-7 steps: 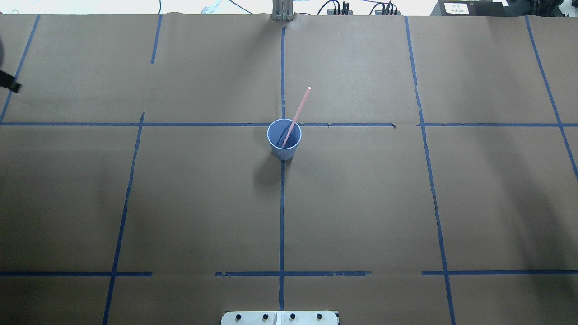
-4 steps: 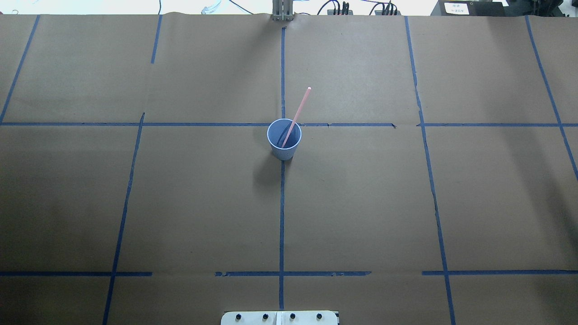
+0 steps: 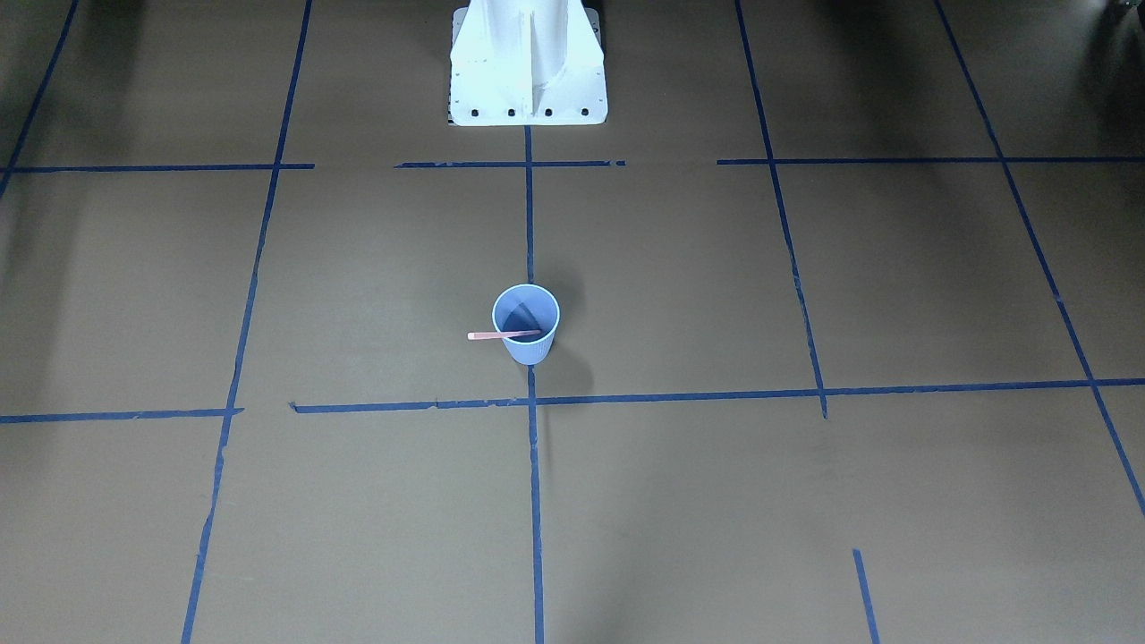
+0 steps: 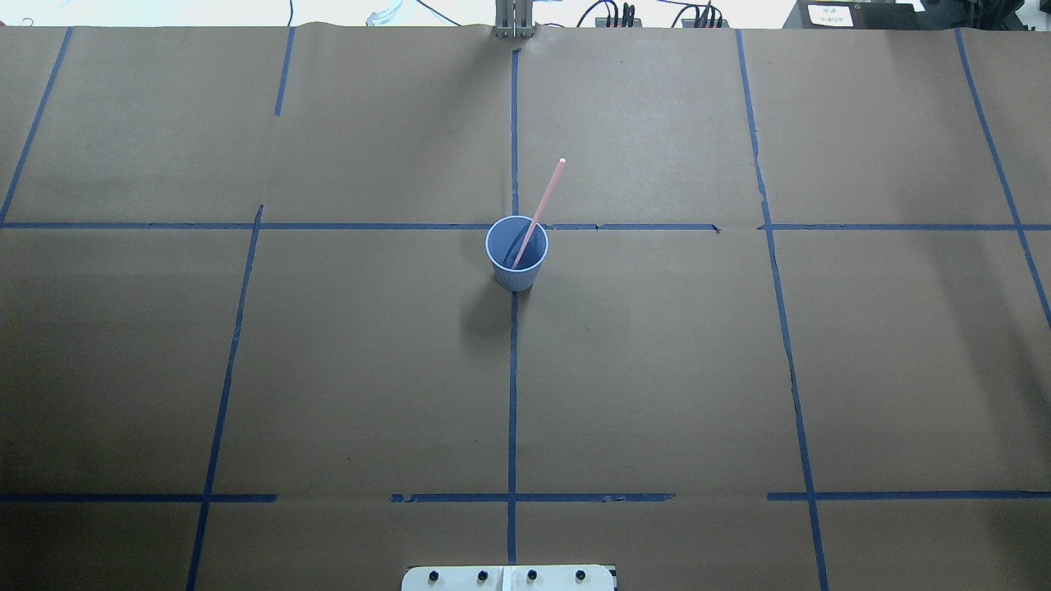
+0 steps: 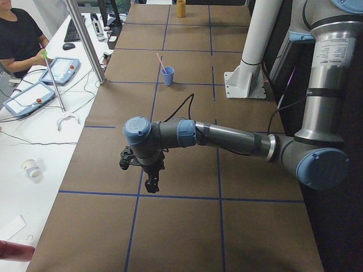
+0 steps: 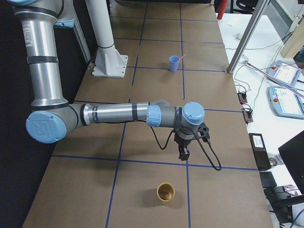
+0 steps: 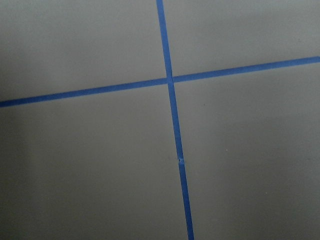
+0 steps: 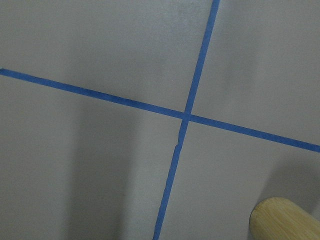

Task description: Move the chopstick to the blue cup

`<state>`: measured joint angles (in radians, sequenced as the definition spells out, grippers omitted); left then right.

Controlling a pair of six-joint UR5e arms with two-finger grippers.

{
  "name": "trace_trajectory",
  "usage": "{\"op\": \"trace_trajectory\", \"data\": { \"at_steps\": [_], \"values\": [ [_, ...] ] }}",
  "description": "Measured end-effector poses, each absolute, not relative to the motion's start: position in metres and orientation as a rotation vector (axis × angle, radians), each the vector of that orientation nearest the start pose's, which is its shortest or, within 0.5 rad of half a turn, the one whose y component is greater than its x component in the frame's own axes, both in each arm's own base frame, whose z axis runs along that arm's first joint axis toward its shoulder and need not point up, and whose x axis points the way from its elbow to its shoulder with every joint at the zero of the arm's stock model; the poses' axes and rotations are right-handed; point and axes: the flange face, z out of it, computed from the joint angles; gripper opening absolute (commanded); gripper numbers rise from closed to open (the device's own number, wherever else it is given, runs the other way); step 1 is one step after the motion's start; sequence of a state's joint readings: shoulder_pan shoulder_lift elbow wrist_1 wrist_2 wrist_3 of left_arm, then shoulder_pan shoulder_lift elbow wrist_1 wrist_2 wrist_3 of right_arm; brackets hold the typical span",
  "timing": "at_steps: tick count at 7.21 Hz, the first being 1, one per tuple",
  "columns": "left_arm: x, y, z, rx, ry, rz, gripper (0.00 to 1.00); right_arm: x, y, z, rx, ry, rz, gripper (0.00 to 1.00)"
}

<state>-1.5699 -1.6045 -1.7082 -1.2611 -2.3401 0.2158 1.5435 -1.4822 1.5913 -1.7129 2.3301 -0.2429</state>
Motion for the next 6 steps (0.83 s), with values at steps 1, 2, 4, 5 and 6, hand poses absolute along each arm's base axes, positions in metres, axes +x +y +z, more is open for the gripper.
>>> {"op": "trace_trajectory", "data": {
  "at_steps": [1,2,4,5,6],
  "values": [
    [-0.061,-0.486,0.605,-0.048,0.812,0.147,1.0,0.042,-0.526,0.62,0.039,-0.754,-0.254,1.0],
    [-0.06,-0.485,0.605,-0.048,0.829,0.145,1.0,0.036,-0.522,0.625,0.026,-0.749,-0.261,1.0],
    [-0.059,-0.484,0.606,-0.044,0.835,0.146,1.0,0.033,-0.511,0.629,0.019,-0.748,-0.266,1.0],
    [-0.06,-0.483,0.607,-0.041,0.833,0.147,1.0,0.033,-0.509,0.629,0.02,-0.749,-0.267,1.0],
    [-0.06,-0.48,0.611,-0.04,0.83,0.147,1.0,0.033,-0.507,0.629,0.02,-0.751,-0.267,1.0]
  ]
}}
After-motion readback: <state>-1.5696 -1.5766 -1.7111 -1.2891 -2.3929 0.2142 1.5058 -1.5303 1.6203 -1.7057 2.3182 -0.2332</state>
